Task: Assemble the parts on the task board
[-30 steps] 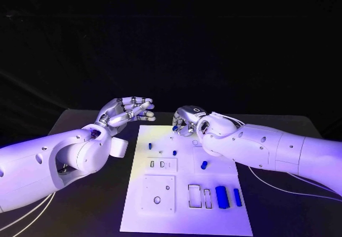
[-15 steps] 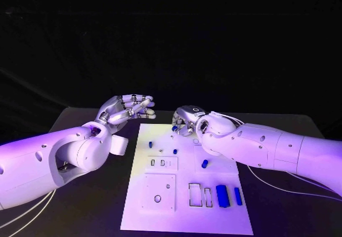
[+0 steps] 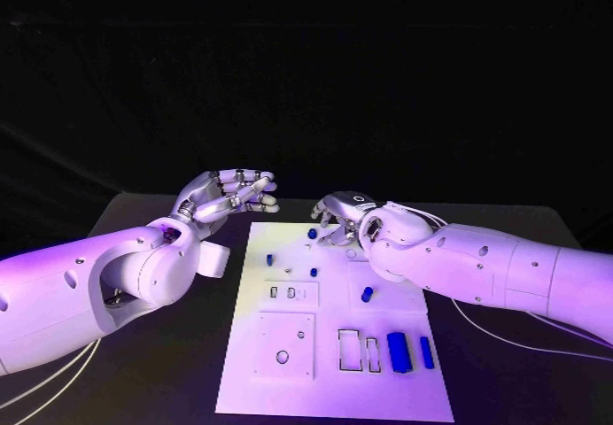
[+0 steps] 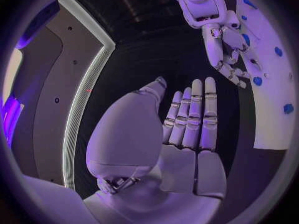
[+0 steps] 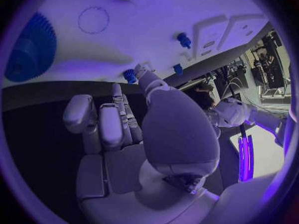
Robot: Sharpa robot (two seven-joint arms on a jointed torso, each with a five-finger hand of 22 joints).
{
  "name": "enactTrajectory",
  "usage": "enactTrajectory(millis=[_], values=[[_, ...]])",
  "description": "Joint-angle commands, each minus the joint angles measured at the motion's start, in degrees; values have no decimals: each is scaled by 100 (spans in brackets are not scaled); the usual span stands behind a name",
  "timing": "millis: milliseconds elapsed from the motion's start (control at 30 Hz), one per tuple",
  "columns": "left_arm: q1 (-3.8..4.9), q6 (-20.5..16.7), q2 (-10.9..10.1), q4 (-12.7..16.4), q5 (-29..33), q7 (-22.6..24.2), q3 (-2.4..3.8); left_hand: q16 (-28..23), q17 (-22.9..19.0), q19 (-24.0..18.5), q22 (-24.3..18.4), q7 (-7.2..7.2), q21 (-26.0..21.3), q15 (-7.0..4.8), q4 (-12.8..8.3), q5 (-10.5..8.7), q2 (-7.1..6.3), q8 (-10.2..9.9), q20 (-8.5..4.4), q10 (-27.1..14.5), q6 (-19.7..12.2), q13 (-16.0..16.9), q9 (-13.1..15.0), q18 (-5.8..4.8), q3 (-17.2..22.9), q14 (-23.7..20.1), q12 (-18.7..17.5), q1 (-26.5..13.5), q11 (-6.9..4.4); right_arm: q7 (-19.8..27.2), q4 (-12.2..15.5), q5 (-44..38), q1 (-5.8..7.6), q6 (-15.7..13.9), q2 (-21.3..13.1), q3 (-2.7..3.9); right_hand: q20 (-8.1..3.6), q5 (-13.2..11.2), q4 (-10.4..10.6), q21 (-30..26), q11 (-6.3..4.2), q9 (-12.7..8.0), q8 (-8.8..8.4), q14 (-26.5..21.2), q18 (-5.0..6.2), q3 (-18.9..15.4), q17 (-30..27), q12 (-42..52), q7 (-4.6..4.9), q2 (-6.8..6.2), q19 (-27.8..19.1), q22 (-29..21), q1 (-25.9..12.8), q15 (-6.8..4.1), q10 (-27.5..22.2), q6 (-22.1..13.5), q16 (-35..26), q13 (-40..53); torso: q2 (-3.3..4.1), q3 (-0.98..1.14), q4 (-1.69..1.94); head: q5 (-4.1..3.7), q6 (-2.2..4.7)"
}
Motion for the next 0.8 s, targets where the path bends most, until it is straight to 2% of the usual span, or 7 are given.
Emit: enactTrajectory(millis=[33, 100, 267, 333, 367, 467, 800], values=[[9, 100, 5, -11, 17, 32, 5, -29, 19, 23, -11, 101, -3, 8, 1, 24, -21, -38, 29, 41, 25, -5, -9, 66, 48, -37, -43, 26, 1, -28, 308, 45, 24, -189, -301, 6, 2, 51, 64, 46, 0, 75, 180, 26, 69, 32, 85, 142, 21, 43, 98, 120, 160, -23, 180, 336, 61, 17, -9, 2, -15, -10, 21], [9, 104, 3, -22, 19, 33, 5, -29, 19, 23, -11, 101, -3, 8, 1, 24, -21, -38, 29, 41, 25, -5, -9, 66, 48, -37, -43, 26, 1, 1, 546, 164, 42, -331, -555, 20, 9, 202, 65, 86, 15, 118, 302, 38, 55, 188, 129, 260, 74, 52, 140, 193, 259, -11, 429, 587, 96, 50, -8, 2, -24, -11, 30], [8, 119, 11, -55, 29, 34, 5, -30, 20, 23, -11, 100, -3, 8, 1, 24, -20, -38, 29, 43, 26, -5, -10, 66, 50, -37, -46, 26, 1, -12, 1065, 829, 126, -340, -1215, 58, -97, 357, 177, 185, -189, 130, 390, 64, 31, 577, 237, 710, -75, -186, 237, 368, 201, -158, 1253, 801, 180, 336, -30, 3, -55, -30, 49], [7, 131, 20, -71, 32, 33, 4, -30, 20, 23, -11, 100, -3, 8, 1, 24, -20, -38, 29, 43, 26, -5, -10, 66, 50, -37, -46, 26, 1, -33, 1231, 1226, 160, -151, -1510, 68, -195, 513, 262, 367, -304, 152, 437, 180, -32, 510, 744, 1463, -174, -380, 404, 662, 51, -259, 1656, 811, 433, 906, -45, 3, -66, -54, 63], [7, 135, 23, -75, 33, 33, 4, -30, 20, 23, -11, 100, -3, 8, 1, 24, -20, -38, 29, 43, 26, -5, -10, 66, 50, -37, -46, 26, 1, -41, 1268, 1334, 168, -76, -1593, 70, -270, 563, 325, 488, -310, 200, 525, 251, -54, 435, 1163, 3025, -179, -409, 498, 853, 44, -284, 1261, 775, 663, 2540, -46, 4, -68, -54, 63], [6, 149, 34, -94, 35, 32, 4, -30, 20, 23, -11, 100, -3, 8, 1, 24, -20, -38, 29, 43, 26, -5, -10, 66, 50, -37, -46, 26, 1, -78, 1325, 1592, 185, 183, -1806, 76, -158, 543, 564, 700, -235, 266, 673, 375, -141, 179, 2059, 6022, -136, -300, 670, 1220, -20, -196, 1544, 599, 1041, 5896, -54, 14, -85, -57, 65], [3, 189, 68, -139, 36, 27, 2, -31, 23, 24, -12, 97, -3, 8, 0, 24, -19, -38, 29, 48, 29, -4, -10, 66, 54, -37, -49, 28, -1, -154, 1123, 1692, 177, 554, -1893, 77, -53, 541, 878, 806, -116, 367, 964, 504, -175, -574, 2816, 7331, -24, -182, 783, 1445, 250, -81, 2114, 198, 1307, 7585, -50, 32, -78, -57, 68]])
